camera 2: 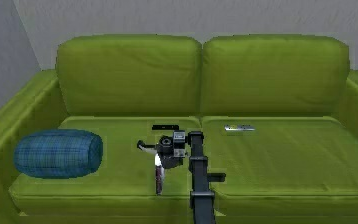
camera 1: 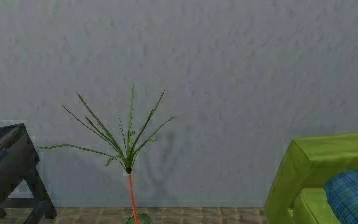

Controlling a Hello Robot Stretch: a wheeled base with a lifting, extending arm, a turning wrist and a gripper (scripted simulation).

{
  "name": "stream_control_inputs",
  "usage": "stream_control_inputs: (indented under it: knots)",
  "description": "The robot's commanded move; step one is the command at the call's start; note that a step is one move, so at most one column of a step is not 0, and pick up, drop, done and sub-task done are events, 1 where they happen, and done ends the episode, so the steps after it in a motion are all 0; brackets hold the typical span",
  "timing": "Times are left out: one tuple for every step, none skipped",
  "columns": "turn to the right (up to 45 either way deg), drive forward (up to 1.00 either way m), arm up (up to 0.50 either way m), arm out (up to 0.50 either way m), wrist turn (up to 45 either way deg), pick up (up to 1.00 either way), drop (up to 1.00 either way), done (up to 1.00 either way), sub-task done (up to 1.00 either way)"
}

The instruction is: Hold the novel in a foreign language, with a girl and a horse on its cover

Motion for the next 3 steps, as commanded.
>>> stream_control_inputs:
  knots:
    - [0.0, 0.0, -0.3, 0.0, 0.0, 0.0, 0.0, 0.0, 0.0]
    - [0.0, 0.0, 0.0, 0.0, 0.0, 1.0, 0.0, 0.0, 0.0]
    - [0.0, 0.0, 0.1, 0.0, 0.0, 0.0, 0.0, 0.0, 0.0]
